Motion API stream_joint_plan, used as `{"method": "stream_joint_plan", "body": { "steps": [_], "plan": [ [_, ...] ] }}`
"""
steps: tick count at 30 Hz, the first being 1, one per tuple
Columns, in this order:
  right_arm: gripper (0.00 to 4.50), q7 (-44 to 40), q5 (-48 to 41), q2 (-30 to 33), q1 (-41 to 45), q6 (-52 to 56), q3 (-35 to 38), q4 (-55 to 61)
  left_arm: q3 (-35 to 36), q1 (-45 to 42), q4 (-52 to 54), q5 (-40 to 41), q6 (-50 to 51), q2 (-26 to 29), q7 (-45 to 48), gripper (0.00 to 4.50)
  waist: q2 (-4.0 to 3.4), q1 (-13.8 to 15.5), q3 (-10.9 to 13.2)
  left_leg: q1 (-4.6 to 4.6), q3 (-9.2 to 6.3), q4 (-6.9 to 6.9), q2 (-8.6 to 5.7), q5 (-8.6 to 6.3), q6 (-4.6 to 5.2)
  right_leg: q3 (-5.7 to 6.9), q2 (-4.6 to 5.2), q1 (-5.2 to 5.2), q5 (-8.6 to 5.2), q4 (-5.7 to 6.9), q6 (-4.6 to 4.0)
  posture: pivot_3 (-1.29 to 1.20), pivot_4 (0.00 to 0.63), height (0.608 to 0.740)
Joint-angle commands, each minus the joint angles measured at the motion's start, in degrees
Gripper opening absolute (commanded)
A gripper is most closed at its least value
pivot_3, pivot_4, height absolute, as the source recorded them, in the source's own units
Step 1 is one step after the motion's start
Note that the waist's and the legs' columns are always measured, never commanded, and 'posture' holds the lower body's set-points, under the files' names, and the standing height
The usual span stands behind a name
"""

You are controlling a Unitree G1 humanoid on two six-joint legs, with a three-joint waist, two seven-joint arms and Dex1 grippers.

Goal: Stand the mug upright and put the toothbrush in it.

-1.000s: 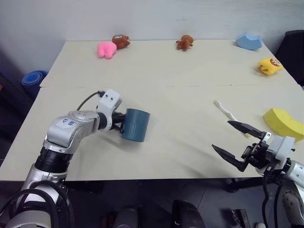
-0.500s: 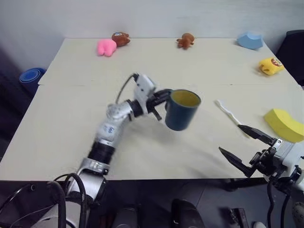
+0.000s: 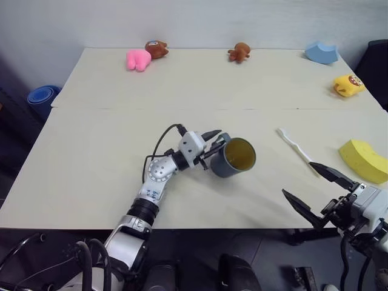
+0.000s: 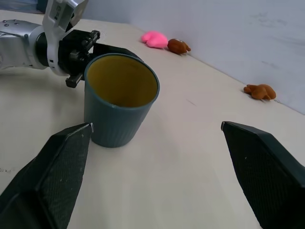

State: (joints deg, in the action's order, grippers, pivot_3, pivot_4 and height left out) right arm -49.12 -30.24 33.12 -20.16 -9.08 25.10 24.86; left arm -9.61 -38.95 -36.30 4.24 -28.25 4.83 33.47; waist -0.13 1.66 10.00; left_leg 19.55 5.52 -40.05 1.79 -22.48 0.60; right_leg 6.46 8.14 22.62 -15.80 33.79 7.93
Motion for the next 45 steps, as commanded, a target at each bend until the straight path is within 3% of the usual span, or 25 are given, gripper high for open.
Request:
{"method": "stream_joint_plan", "body": {
  "steps": [1,7,11,14,18,22,25,29,32,35,38,42,45],
  "plan": [
    [4.50,0.9,-0.5,-0.3,-0.4,-0.6,1.5,2.3,1.4,0.7,2.1,1.0,0.5,1.2,1.1,2.73,0.00,-0.1,0.0,-0.01,0.00,0.00,0.00,0.00,0.00,0.00,0.00,0.00,0.00,0.00,0.00,0.00,0.150,0.740],
    [4.50,-1.7,-3.7,0.4,-4.2,-1.7,9.1,-2.6,4.9,3.6,9.4,6.1,9.1,9.3,8.2,4.48,-0.01,-0.2,0.0,-0.01,-0.02,0.02,0.03,0.00,0.00,0.03,0.00,0.01,0.00,0.03,0.00,0.00,0.150,0.740],
    [4.50,-7.3,-4.5,-0.2,-9.6,-5.8,15.9,-9.6,6.3,6.9,15.6,11.3,17.3,16.7,17.6,4.48,-0.01,0.0,0.0,-0.02,-0.03,0.02,0.03,-0.01,0.01,0.04,0.01,-0.02,0.00,0.02,0.00,0.00,0.150,0.740],
    [4.50,-12.5,-3.8,-1.0,-15.1,-12.6,22.6,-20.1,9.1,12.5,24.4,18.9,25.4,27.3,30.0,4.48,-0.03,-0.4,0.0,-0.04,-0.03,0.07,0.03,-0.03,0.04,0.04,0.01,-0.02,-0.01,0.01,-0.01,0.00,0.150,0.740],
    [4.50,-15.4,-2.9,-0.7,-16.7,-18.6,25.9,-33.2,12.5,20.0,33.7,25.7,36.0,37.5,37.4,4.48,-0.05,-0.7,0.0,-0.22,0.01,0.18,0.12,-0.04,0.01,-0.01,0.01,-0.05,-0.04,0.01,-0.07,0.00,0.150,0.740],
    [4.50,-16.5,-3.2,2.6,-12.8,-19.1,24.7,-37.8,15.4,25.1,38.6,27.9,39.8,40.5,37.8,4.48,-0.24,-1.3,0.0,-0.48,-0.17,0.17,0.09,-0.08,0.07,-0.26,0.14,-0.14,-0.04,0.08,-0.08,0.00,0.150,0.740],
    [4.50,-9.9,-0.7,8.3,-7.2,-7.8,20.6,-33.8,16.8,26.9,41.2,30.2,40.8,39.1,37.4,4.48,-0.39,-1.9,0.0,-0.49,-0.16,0.11,0.19,-0.09,0.08,-0.34,0.31,-0.08,-0.04,0.21,-0.08,0.00,0.150,0.740],
    [4.50,-4.9,-2.7,18.2,7.4,12.5,9.1,-26.6,15.8,28.5,44.5,29.5,40.6,36.6,35.6,4.48,-0.59,-2.6,0.0,-0.43,-0.05,0.11,0.21,-0.10,0.05,-0.31,0.31,0.09,-0.04,0.32,-0.08,0.00,0.150,0.740],
    [4.50,-2.4,-1.9,21.9,18.5,24.7,0.5,-25.3,15.0,28.8,45.9,29.1,41.5,35.4,34.4,4.48,-0.62,-2.1,0.0,-0.34,-0.17,0.12,0.12,-0.09,0.02,-0.14,0.26,0.22,-0.05,0.50,-0.09,0.00,0.150,0.740],
    [4.50,-0.8,6.3,24.2,33.8,35.6,-13.1,-31.3,14.1,29.1,47.6,29.2,42.5,34.3,33.3,4.48,-0.61,-1.7,0.0,-0.20,-0.14,0.04,0.08,-0.12,-0.02,-0.01,0.25,0.33,-0.04,0.70,-0.08,0.00,0.150,0.740],
    [4.50,0.4,15.0,21.9,49.6,40.5,-23.8,-43.0,13.9,29.7,48.8,29.3,43.1,33.9,32.6,4.48,-0.62,-1.5,0.0,0.12,-0.06,-0.12,-0.04,-0.11,0.02,0.00,0.31,0.42,-0.05,0.55,-0.09,0.00,0.150,0.740],
    [4.50,-0.3,23.2,17.7,64.6,40.3,-32.1,-60.0,13.7,30.7,50.0,29.1,43.3,33.6,31.7,4.48,-0.64,-1.8,0.0,0.81,-0.02,-0.30,-0.06,-0.05,0.06,0.24,0.31,0.99,-0.03,0.57,-0.06,0.00,0.150,0.740],
    [3.93,-4.7,26.4,16.5,70.8,41.7,-36.0,-67.8,14.0,31.5,51.2,29.4,43.5,33.6,31.2,4.50,-0.64,-2.1,0.0,0.81,0.00,-0.26,-0.04,-0.05,0.04,0.43,0.31,1.04,-0.02,0.65,-0.04,0.00,0.150,0.740]
  ]
}}
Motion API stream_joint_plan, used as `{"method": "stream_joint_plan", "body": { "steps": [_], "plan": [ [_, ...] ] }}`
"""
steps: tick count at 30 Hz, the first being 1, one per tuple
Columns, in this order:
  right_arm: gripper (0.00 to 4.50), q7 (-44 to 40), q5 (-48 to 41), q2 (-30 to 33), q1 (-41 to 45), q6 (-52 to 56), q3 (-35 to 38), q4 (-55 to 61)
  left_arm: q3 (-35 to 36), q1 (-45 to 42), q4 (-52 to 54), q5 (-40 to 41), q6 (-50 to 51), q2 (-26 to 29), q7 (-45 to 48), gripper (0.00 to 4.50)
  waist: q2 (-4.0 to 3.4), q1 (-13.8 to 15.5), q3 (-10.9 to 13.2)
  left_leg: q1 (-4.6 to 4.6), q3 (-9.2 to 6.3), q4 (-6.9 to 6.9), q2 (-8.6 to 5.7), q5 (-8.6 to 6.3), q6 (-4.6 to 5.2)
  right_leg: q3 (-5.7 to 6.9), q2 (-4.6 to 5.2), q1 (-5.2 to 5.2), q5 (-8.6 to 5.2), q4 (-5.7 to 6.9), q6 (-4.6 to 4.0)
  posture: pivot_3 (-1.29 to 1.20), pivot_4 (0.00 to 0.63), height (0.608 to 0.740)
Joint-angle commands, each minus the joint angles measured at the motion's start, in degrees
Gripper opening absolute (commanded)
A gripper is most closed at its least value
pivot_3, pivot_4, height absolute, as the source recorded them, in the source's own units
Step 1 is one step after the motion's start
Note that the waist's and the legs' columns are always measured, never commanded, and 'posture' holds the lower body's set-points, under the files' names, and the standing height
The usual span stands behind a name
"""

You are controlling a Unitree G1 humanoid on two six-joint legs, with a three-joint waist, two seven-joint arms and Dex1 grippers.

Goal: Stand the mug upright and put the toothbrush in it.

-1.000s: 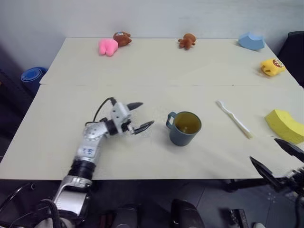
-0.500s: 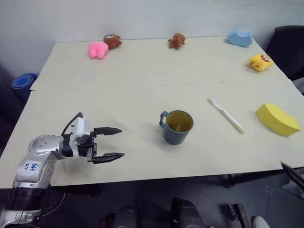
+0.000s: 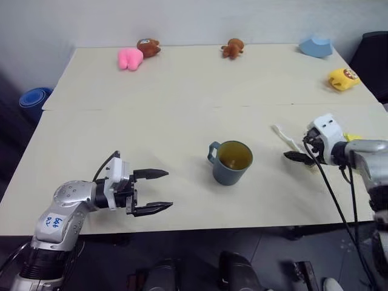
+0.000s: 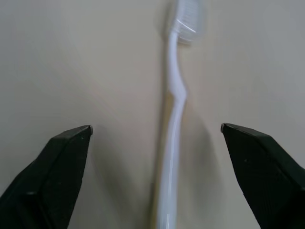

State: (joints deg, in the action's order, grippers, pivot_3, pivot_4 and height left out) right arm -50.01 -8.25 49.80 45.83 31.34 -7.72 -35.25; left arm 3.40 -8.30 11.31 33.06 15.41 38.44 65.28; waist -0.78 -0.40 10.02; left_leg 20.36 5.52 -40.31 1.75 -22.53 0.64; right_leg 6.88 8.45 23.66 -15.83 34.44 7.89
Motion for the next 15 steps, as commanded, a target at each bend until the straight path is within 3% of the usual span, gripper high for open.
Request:
{"method": "stream_joint_plan", "body": {
  "steps": [1,7,11,12,15],
  "plan": [
    [3.63,-5.3,4.7,-0.6,6.4,2.4,-3.7,-9.4,1.1,0.9,3.8,0.6,-0.1,0.0,-0.8,4.50,0.01,0.0,0.0,0.00,-0.04,0.00,0.02,0.01,-0.01,0.04,0.00,-0.01,0.00,0.03,0.00,0.00,0.150,0.740],
    [1.73,-11.2,7.5,-2.0,12.6,-1.0,-4.7,-17.6,1.7,1.6,4.6,1.1,-0.2,-0.1,-1.2,4.50,0.01,0.0,0.0,-0.02,-0.07,-0.03,0.04,0.04,-0.08,0.09,0.00,-0.07,0.01,0.05,0.01,0.00,0.150,0.740],
    [0.23,-12.9,5.1,-2.3,13.2,-5.6,-0.9,-17.9,1.7,1.7,5.3,2.3,0.2,-0.5,-1.2,4.50,0.01,0.0,0.0,-0.02,-0.08,-0.03,0.04,0.05,-0.09,0.09,0.00,-0.07,0.01,0.05,0.01,0.00,0.150,0.740],
    [0.02,-14.0,4.2,-2.4,13.0,-6.6,0.2,-17.4,1.8,1.8,5.6,2.8,0.6,-0.6,-1.3,4.50,0.00,0.0,0.0,-0.02,-0.07,-0.03,0.04,0.05,-0.09,0.09,0.00,-0.06,0.01,0.05,0.01,0.00,0.150,0.740],
    [0.03,-20.5,-6.9,-4.0,6.8,-14.4,10.9,-6.7,2.4,1.5,7.3,6.4,2.5,-2.7,-2.9,4.50,0.00,0.0,0.0,-0.02,-0.12,-0.02,0.06,0.05,-0.10,0.11,0.00,-0.06,0.01,0.06,0.02,0.00,0.150,0.740]
  ]
}}
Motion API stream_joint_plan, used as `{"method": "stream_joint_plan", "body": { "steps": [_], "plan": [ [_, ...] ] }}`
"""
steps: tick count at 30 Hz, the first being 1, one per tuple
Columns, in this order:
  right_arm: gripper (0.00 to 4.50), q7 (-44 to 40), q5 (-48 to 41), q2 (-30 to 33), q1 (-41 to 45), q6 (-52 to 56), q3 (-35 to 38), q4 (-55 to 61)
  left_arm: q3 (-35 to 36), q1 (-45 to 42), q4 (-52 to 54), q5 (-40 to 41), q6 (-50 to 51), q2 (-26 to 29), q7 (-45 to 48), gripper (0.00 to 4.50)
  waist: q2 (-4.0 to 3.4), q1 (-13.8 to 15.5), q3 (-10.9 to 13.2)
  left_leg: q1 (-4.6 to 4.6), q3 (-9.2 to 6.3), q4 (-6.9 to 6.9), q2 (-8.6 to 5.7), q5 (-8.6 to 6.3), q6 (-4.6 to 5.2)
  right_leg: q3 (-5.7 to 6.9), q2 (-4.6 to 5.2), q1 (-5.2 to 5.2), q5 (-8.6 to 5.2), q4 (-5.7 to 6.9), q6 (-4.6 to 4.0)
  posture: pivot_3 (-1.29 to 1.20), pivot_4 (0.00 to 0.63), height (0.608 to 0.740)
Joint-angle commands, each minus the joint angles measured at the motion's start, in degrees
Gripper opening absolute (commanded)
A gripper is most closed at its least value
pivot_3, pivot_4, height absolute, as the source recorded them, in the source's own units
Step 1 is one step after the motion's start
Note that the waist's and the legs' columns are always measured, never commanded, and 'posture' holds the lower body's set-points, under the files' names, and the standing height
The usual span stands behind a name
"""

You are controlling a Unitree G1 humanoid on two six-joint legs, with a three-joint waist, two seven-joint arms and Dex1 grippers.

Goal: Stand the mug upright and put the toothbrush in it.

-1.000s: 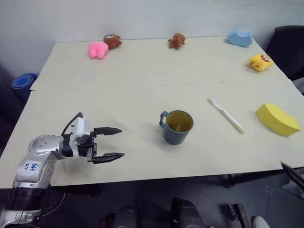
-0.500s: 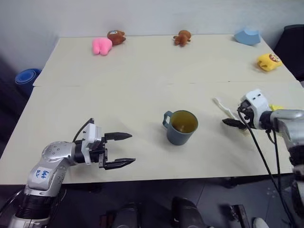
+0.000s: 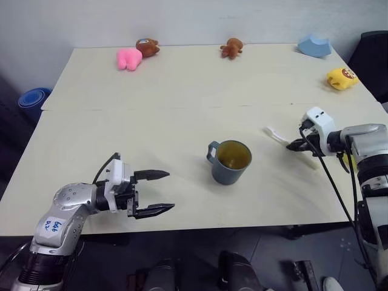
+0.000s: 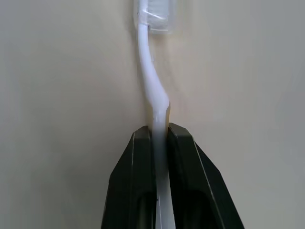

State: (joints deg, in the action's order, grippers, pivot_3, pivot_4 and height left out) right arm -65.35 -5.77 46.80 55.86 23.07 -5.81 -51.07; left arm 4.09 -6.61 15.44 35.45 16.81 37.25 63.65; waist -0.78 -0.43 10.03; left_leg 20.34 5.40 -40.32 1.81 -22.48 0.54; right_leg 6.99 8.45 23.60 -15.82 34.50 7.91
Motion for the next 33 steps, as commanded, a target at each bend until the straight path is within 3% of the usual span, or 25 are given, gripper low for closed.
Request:
{"method": "stream_joint_plan", "body": {
  "steps": [1,5,8,11,17,22,26,30,33],
  "plan": [
    [0.03,-6.2,-13.9,-2.5,-5.5,-8.1,13.3,13.4,1.9,-0.3,3.7,4.9,1.6,-2.2,-1.8,4.50,0.01,0.0,0.0,0.00,-0.01,0.00,0.00,0.00,0.00,0.00,0.00,0.00,0.00,0.01,0.01,0.00,0.150,0.740],
    [0.03,-2.6,-29.8,-10.0,-15.5,-0.9,24.1,35.7,1.3,-0.6,4.8,5.3,3.0,-3.7,-3.7,4.50,0.01,0.2,0.0,-0.01,-0.09,-0.01,0.02,0.01,-0.02,0.05,0.00,0.00,0.02,0.14,0.04,0.00,0.150,0.740],
    [0.03,4.5,-37.1,-16.3,-21.8,3.9,25.0,51.1,0.4,-0.7,4.6,4.5,2.9,-4.1,-3.8,4.50,0.01,0.3,0.0,-0.04,-0.12,-0.05,0.02,0.02,-0.03,0.05,0.00,-0.01,0.02,0.25,0.04,0.00,0.150,0.740],
    [0.03,10.2,-40.1,-21.3,-25.7,5.3,24.0,59.3,-0.3,-1.1,4.2,4.1,2.8,-4.6,-4.0,4.50,0.01,0.4,0.0,-0.05,-0.10,-0.09,-0.01,0.02,-0.04,0.00,0.00,-0.01,0.02,0.26,0.04,0.00,0.150,0.740],
    [0.03,10.7,-36.5,-27.3,-31.5,-0.9,17.7,62.1,-1.5,-2.6,3.1,3.5,2.9,-5.7,-4.2,4.50,0.02,0.2,0.0,-0.05,-0.08,-0.10,-0.04,0.02,-0.04,-0.04,-0.01,-0.02,0.02,0.24,0.04,0.00,0.150,0.740],
    [0.03,12.0,-35.1,-27.9,-32.3,-1.5,16.1,58.8,-2.2,-3.2,2.5,2.7,2.4,-6.0,-4.1,4.50,0.02,0.2,0.0,-0.07,-0.08,-0.10,-0.04,0.02,-0.04,-0.04,-0.01,-0.02,0.02,0.25,0.04,0.00,0.150,0.740],
    [1.41,8.7,-31.8,-24.8,-34.7,-5.3,15.6,56.8,-2.1,-3.8,1.8,1.5,1.7,-5.5,-3.9,4.50,0.03,0.4,0.0,-0.07,-0.09,-0.10,-0.04,0.02,-0.04,-0.04,-0.02,-0.03,0.02,0.23,0.04,0.00,0.150,0.740],
    [2.81,10.0,-31.2,-22.8,-35.0,-9.6,19.6,58.7,-0.5,-3.2,0.8,-0.2,-0.2,-3.9,-3.3,4.50,0.02,0.2,0.0,-0.08,-0.04,-0.09,-0.04,0.02,-0.04,-0.05,-0.02,-0.02,0.02,0.22,0.04,0.00,0.150,0.740],
    [3.88,8.5,-31.5,-17.4,-38.6,-9.6,23.2,59.6,1.2,-1.3,-0.5,-3.7,-3.1,-1.3,-3.7,4.50,0.02,0.3,0.0,-0.09,-0.04,-0.06,-0.03,0.02,-0.04,-0.06,-0.02,-0.02,0.02,0.21,0.04,0.00,0.150,0.740]
  ]
}}
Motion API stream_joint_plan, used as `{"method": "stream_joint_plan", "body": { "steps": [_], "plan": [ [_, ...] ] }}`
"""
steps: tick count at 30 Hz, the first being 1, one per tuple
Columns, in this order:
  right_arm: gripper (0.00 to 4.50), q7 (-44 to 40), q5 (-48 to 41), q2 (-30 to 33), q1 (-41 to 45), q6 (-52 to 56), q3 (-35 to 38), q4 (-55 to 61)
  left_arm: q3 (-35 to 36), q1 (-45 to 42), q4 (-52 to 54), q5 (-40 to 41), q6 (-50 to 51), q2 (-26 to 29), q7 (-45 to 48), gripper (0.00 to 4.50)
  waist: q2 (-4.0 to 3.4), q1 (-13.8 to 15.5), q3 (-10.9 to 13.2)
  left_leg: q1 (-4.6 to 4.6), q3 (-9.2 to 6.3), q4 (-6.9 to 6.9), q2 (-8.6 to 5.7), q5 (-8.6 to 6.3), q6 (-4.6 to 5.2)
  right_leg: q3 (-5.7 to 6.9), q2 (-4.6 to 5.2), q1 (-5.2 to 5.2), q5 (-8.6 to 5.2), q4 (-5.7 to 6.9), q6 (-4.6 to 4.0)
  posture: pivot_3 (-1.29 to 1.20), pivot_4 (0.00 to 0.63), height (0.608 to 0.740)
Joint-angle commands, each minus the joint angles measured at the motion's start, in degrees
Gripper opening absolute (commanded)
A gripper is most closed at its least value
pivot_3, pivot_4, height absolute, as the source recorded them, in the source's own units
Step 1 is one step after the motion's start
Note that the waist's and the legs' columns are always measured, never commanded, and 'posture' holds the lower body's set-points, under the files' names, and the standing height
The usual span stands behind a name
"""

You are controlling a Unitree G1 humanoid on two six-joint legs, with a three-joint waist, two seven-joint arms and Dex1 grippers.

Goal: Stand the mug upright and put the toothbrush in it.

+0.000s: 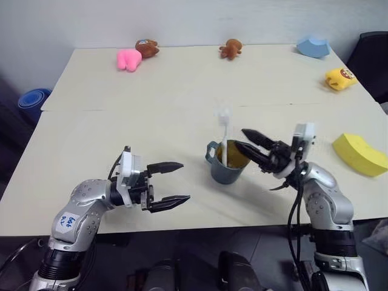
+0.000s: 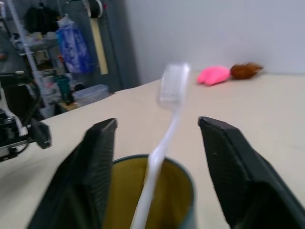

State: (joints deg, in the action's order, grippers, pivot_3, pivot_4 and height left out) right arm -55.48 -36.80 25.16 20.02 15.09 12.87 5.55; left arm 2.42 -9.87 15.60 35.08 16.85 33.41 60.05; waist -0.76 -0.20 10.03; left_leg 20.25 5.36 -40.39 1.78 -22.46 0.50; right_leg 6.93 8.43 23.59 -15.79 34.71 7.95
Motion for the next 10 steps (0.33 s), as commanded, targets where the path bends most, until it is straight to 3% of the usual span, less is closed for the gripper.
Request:
{"method": "stream_joint_plan", "body": {
  "steps": [1,2,4,7,10],
  "plan": [
    [4.19,-2.9,0.3,6.8,-4.8,-2.1,5.7,2.4,3.9,3.0,-1.5,-4.1,-4.5,3.5,0.4,4.50,0.00,0.1,0.0,0.00,-0.01,0.04,0.00,0.00,0.00,0.02,0.00,0.00,0.00,-0.01,0.00,0.00,0.150,0.740],
    [4.48,-4.9,1.8,9.0,-6.5,-4.1,6.2,1.5,4.6,4.1,-2.3,-4.9,-5.7,4.4,0.9,4.50,0.01,0.3,0.0,-0.01,-0.01,0.10,0.00,0.00,0.00,0.02,0.00,-0.01,0.00,-0.06,0.00,0.00,0.150,0.740],
    [4.48,-9.5,4.8,13.1,-9.6,-8.7,6.1,-0.6,5.6,5.8,-3.9,-7.0,-7.8,5.9,0.8,4.50,0.02,0.3,0.0,-0.01,0.00,0.17,-0.02,-0.01,0.01,0.02,0.00,-0.02,0.00,-0.17,0.00,0.00,0.150,0.740],
    [4.48,-22.6,9.0,21.5,-16.2,-20.3,8.3,-10.4,9.4,11.0,-8.0,-11.0,-13.7,8.7,1.4,4.50,0.02,0.2,0.0,-0.02,0.16,0.18,-0.02,-0.01,0.02,-0.02,0.00,-0.08,0.00,-0.41,0.00,0.00,0.150,0.740],
    [4.48,-26.6,10.0,23.8,-16.7,-26.6,8.2,-17.0,11.1,13.3,-9.1,-11.5,-16.1,9.0,1.1,4.50,0.06,0.1,0.0,-0.08,0.29,0.26,-0.02,0.01,0.09,-0.03,-0.02,-0.19,0.00,-0.69,0.00,0.00,0.150,0.740]
  ]
}}
